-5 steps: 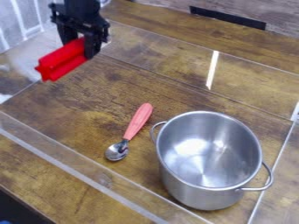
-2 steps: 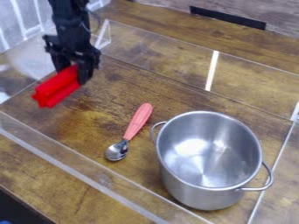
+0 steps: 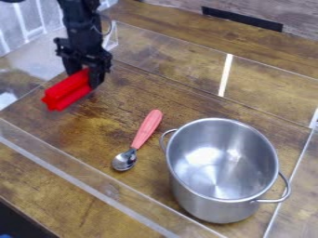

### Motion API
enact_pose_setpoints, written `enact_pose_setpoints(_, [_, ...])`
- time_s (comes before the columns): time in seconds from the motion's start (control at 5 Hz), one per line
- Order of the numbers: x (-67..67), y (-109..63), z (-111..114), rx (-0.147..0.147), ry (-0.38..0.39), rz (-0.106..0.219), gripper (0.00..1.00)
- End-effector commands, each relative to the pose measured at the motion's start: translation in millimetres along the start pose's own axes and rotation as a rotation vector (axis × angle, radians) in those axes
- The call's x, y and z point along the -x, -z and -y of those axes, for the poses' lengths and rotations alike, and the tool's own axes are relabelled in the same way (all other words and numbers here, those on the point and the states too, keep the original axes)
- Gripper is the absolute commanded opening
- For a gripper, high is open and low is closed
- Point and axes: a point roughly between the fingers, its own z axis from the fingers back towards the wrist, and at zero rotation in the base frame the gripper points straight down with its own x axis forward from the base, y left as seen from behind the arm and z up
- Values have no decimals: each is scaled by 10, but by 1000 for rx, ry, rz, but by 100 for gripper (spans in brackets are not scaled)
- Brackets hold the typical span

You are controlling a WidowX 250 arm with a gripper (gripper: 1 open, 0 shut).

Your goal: Remove the red object from the silver pot and put it on the table

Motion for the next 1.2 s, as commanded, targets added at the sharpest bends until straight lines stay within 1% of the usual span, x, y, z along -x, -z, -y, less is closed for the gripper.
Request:
enact_pose_setpoints(0.0, [-193, -193, -125, -19, -8, 61, 0])
enact_pose_setpoints(0.2, [-250, -150, -155, -20, -4, 55, 0])
enact_pose_setpoints(0.6, [-314, -312, -359, -18, 56, 57, 0])
enact_pose_setpoints(0.8, [-235, -329, -365, 0, 64, 56, 100])
enact_pose_setpoints(1.0, [-265, -249, -429, 18, 120, 52, 0])
